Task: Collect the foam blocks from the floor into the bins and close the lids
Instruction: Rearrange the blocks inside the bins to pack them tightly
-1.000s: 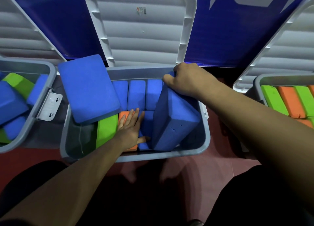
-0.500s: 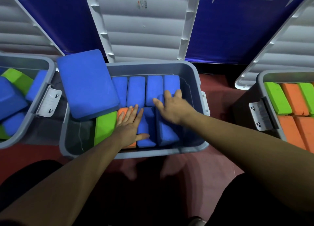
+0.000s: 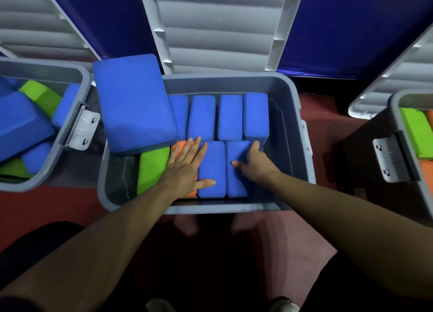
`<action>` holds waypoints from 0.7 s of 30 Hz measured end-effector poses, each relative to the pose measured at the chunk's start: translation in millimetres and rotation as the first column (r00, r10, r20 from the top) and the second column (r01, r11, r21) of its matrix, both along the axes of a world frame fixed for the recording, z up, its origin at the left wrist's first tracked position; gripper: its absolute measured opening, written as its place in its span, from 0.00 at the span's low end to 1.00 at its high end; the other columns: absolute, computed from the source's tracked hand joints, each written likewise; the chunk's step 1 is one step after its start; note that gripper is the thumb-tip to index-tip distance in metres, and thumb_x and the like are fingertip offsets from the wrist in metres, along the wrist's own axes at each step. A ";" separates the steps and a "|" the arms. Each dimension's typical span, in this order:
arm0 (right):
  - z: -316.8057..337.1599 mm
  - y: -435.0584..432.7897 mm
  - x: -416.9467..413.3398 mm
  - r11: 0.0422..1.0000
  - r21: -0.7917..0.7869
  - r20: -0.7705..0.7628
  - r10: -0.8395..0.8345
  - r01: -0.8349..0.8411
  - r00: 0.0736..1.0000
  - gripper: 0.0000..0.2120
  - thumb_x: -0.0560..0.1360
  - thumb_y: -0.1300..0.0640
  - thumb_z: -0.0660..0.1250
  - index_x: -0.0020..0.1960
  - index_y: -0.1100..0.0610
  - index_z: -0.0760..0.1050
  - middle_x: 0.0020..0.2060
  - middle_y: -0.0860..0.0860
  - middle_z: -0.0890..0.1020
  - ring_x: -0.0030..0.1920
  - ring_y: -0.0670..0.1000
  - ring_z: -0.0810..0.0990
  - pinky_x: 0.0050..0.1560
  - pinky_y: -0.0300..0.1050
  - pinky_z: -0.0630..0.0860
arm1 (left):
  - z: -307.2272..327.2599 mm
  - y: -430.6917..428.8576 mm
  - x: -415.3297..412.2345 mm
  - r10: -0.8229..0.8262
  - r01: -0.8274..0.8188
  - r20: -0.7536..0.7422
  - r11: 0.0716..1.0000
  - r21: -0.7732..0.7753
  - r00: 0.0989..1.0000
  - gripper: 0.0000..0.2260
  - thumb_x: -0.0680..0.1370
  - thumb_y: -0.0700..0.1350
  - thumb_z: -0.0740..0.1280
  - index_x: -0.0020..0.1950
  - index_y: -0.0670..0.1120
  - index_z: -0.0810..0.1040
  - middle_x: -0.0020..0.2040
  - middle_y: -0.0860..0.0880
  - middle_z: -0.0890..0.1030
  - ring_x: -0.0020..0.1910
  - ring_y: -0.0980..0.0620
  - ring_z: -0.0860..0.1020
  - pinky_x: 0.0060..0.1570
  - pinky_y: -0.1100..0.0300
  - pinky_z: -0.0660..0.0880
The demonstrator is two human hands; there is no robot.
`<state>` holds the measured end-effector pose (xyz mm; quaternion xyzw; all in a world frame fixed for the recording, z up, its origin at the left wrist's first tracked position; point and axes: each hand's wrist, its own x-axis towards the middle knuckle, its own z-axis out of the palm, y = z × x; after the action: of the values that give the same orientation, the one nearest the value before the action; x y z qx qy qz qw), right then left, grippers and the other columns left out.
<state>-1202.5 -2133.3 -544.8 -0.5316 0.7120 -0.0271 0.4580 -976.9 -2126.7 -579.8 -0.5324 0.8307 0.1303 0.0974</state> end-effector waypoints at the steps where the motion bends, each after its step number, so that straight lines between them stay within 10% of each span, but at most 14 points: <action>1: 0.2 -0.5 0.1 1.000 0.010 0.000 0.000 0.000 1.000 0.32 0.79 0.49 0.66 0.72 0.62 0.52 0.60 0.62 0.77 0.53 0.59 0.77 0.48 0.51 0.72 | 2.9 -0.8 -0.9 0.012 -0.012 -0.004 1.000 0.026 1.000 0.50 0.66 0.77 0.43 0.80 0.50 0.40 0.78 0.51 0.34 0.79 0.50 0.37 0.70 0.54 0.25; 4: 3.9 -2.5 -0.9 0.999 0.040 -0.010 0.010 -0.009 1.000 0.41 0.79 0.47 0.67 0.78 0.60 0.44 0.66 0.61 0.74 0.63 0.61 0.75 0.59 0.55 0.74 | 19.8 -1.5 -4.9 0.020 -0.023 0.020 0.988 0.153 1.000 0.46 0.74 0.72 0.56 0.80 0.49 0.39 0.79 0.48 0.34 0.78 0.49 0.35 0.75 0.51 0.32; 7: 9.9 -8.2 1.1 0.994 0.089 -0.111 0.066 -0.057 0.992 0.40 0.78 0.45 0.67 0.76 0.62 0.49 0.66 0.61 0.73 0.64 0.61 0.74 0.56 0.52 0.74 | 62.9 -2.8 -10.7 0.059 -0.006 -0.167 0.954 0.301 0.984 0.33 0.79 0.56 0.66 0.79 0.45 0.59 0.81 0.45 0.51 0.80 0.48 0.50 0.76 0.58 0.49; 9: 21.2 -11.7 7.5 0.990 0.068 -0.271 0.138 -0.124 0.953 0.34 0.78 0.45 0.67 0.72 0.64 0.57 0.66 0.62 0.70 0.66 0.64 0.70 0.58 0.53 0.71 | 96.9 -4.2 -7.2 0.058 0.007 -0.423 0.989 0.149 0.904 0.18 0.79 0.51 0.68 0.66 0.45 0.77 0.67 0.46 0.75 0.66 0.53 0.73 0.65 0.66 0.65; 12: 51.7 -20.2 25.5 0.962 -0.230 -0.324 0.067 -0.147 0.944 0.21 0.79 0.52 0.63 0.65 0.64 0.64 0.63 0.64 0.68 0.63 0.65 0.69 0.61 0.55 0.67 | 131.8 -20.0 17.3 0.041 -0.256 -0.643 0.935 -0.245 0.764 0.05 0.76 0.43 0.67 0.49 0.44 0.81 0.47 0.49 0.78 0.47 0.55 0.74 0.50 0.75 0.66; 16: 78.9 -33.2 71.5 0.920 -0.393 0.114 0.052 -0.003 0.992 0.22 0.80 0.50 0.63 0.68 0.63 0.69 0.62 0.58 0.75 0.59 0.57 0.75 0.57 0.45 0.69 | 114.8 -37.4 62.1 0.440 -0.681 -0.547 0.621 -0.387 0.713 0.26 0.72 0.52 0.72 0.64 0.39 0.73 0.61 0.38 0.73 0.61 0.39 0.71 0.62 0.52 0.65; 21: 57.7 -21.0 120.3 0.987 -0.162 0.394 0.068 -0.004 0.916 0.20 0.79 0.46 0.65 0.62 0.61 0.77 0.51 0.52 0.80 0.56 0.52 0.79 0.60 0.46 0.72 | 74.7 -33.0 94.0 0.752 -0.857 -0.520 0.511 0.070 0.406 0.44 0.68 0.65 0.72 0.70 0.36 0.62 0.67 0.35 0.72 0.66 0.37 0.72 0.64 0.45 0.70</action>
<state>-1082.2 -2154.3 -487.1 -0.5626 0.5894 -0.1823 0.5503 -882.9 -2159.7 -505.1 -0.8218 0.4718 0.2028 -0.2468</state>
